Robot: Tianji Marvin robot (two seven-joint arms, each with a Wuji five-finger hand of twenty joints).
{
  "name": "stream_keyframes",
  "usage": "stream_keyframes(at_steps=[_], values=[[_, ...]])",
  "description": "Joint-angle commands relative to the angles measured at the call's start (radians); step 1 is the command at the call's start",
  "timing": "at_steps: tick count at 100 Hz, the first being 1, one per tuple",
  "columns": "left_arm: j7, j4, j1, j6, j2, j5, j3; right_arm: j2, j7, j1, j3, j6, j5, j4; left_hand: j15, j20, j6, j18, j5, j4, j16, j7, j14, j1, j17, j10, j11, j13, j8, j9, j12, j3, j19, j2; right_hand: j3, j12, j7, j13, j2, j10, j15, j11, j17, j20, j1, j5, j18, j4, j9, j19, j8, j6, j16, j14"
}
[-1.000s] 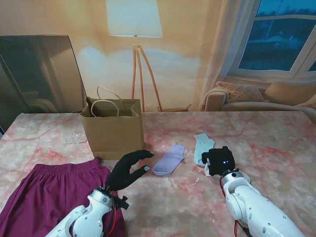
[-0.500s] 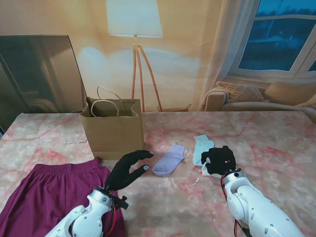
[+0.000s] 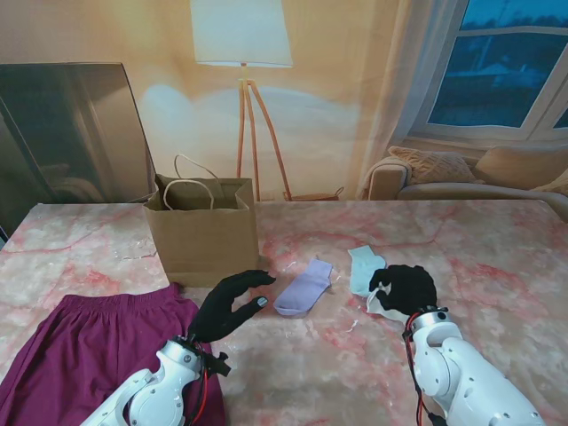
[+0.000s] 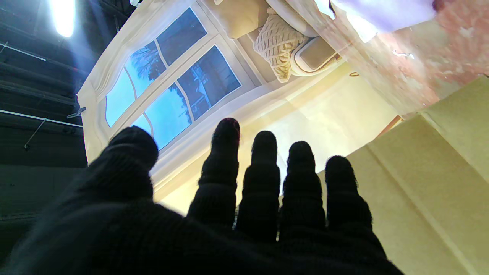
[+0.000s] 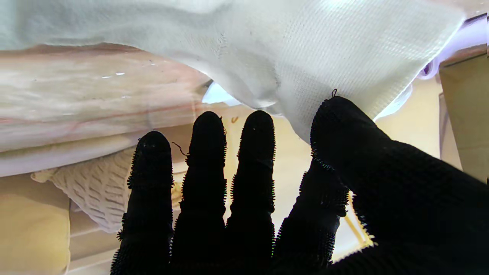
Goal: Fold the socks and the shorts into the kraft paper bag
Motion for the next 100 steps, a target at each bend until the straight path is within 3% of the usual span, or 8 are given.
stream_keyframes(at_steps=[1, 33, 43, 54, 64, 70, 79, 100], values=[[-0.001, 0.001, 0.002, -0.003, -0.003, -0.005, -0.001, 0.001, -0.005, -0.008, -0.001, -0.008, -0.015, -0.002, -0.009, -0.002, -0.014, -0.002, 0.010, 0.051, 0.003, 0.005, -0.011, 0.006, -0.003, 0.011, -0.023, 0.007, 0.013, -0.003, 0.003, -0.016, -0.003, 0.027, -0.007, -0.026, 0.048, -0.014, 0.020, 0.006, -0.002, -0.011, -0.008, 0.055, -0.024, 0.041, 0.014, -0.035, 0.022, -0.024, -0.036, -0.022, -0.020, 0.010], [-0.003, 0.002, 0.003, -0.005, -0.003, -0.010, -0.003, 0.012, -0.026, -0.018, 0.005, -0.024, -0.060, -0.001, -0.009, -0.002, -0.016, 0.000, 0.010, 0.052, 0.004, 0.004, -0.010, 0.007, -0.003, 0.012, -0.024, 0.008, 0.013, -0.002, 0.004, -0.020, -0.003, 0.029, -0.023, -0.075, 0.056, -0.016, 0.083, -0.006, 0.001, -0.042, -0.006, 0.063, -0.055, -0.020, 0.010, -0.027, 0.045, -0.034, -0.184, 0.046, -0.019, -0.003], [-0.003, 0.002, 0.003, -0.006, -0.003, -0.009, -0.004, 0.009, -0.062, -0.015, 0.000, -0.026, -0.063, 0.010, -0.009, -0.002, -0.015, 0.001, 0.010, 0.052, 0.004, 0.004, -0.009, 0.007, -0.004, 0.012, -0.025, 0.007, 0.014, -0.004, 0.004, -0.020, -0.004, 0.028, -0.022, -0.083, 0.104, -0.004, -0.077, -0.014, 0.006, -0.038, 0.009, 0.065, 0.005, 0.076, 0.010, -0.049, 0.056, -0.024, -0.172, -0.038, -0.022, -0.010], [-0.003, 0.003, 0.003, -0.008, -0.003, -0.008, -0.004, 0.002, -0.128, -0.005, -0.010, -0.040, -0.061, 0.037, -0.010, -0.002, -0.017, 0.002, 0.011, 0.053, 0.004, 0.005, -0.010, 0.007, -0.004, 0.012, -0.025, 0.007, 0.014, -0.002, 0.004, -0.021, -0.004, 0.028, 0.033, -0.099, 0.138, 0.025, -0.320, -0.026, 0.009, -0.022, 0.042, 0.054, 0.065, 0.164, 0.011, -0.096, 0.064, -0.007, -0.127, -0.001, -0.037, -0.025], [-0.006, 0.003, 0.003, -0.009, -0.002, -0.012, -0.005, -0.005, -0.165, 0.000, -0.012, -0.051, -0.052, 0.049, -0.010, -0.002, -0.019, 0.001, 0.016, 0.053, 0.004, 0.007, -0.008, 0.006, -0.004, 0.013, -0.025, 0.007, 0.015, -0.002, 0.005, -0.022, -0.005, 0.028, 0.054, -0.092, 0.135, 0.034, -0.402, -0.029, 0.016, 0.012, 0.056, 0.043, 0.062, 0.172, 0.010, -0.121, 0.062, 0.011, -0.017, 0.003, -0.040, -0.028], [-0.009, 0.002, 0.004, -0.008, -0.002, -0.012, -0.006, -0.007, -0.179, 0.002, -0.013, -0.056, -0.049, 0.054, -0.010, -0.003, -0.021, 0.001, 0.018, 0.053, 0.004, 0.008, -0.010, 0.006, -0.004, 0.012, -0.025, 0.006, 0.016, -0.003, 0.005, -0.022, -0.005, 0.030, 0.043, -0.087, 0.121, 0.039, -0.366, -0.029, 0.019, 0.019, 0.060, 0.042, 0.040, 0.173, 0.012, -0.122, 0.073, 0.020, 0.010, -0.021, -0.041, -0.026], [-0.012, 0.002, 0.004, -0.008, -0.001, -0.012, -0.006, -0.005, -0.164, -0.004, -0.005, -0.073, -0.048, 0.045, -0.011, -0.003, -0.021, 0.002, 0.020, 0.053, 0.004, 0.009, -0.009, 0.007, -0.005, 0.013, -0.026, 0.007, 0.017, -0.003, 0.005, -0.024, -0.007, 0.030, 0.004, -0.074, 0.071, 0.048, -0.135, -0.027, 0.018, -0.014, 0.055, 0.040, 0.023, 0.138, 0.011, -0.067, 0.116, 0.027, -0.064, 0.017, -0.044, -0.021], [-0.011, 0.002, 0.005, -0.009, -0.001, -0.014, -0.007, 0.001, -0.141, -0.011, 0.001, -0.090, -0.056, 0.037, -0.011, -0.004, -0.021, 0.004, 0.022, 0.054, 0.004, 0.010, -0.006, 0.008, -0.005, 0.014, -0.026, 0.008, 0.018, 0.000, 0.005, -0.025, -0.007, 0.030, 0.028, -0.058, 0.094, 0.019, -0.172, -0.023, -0.004, -0.033, 0.034, 0.036, 0.053, 0.145, 0.010, -0.062, 0.085, 0.009, -0.059, -0.022, -0.050, -0.027]])
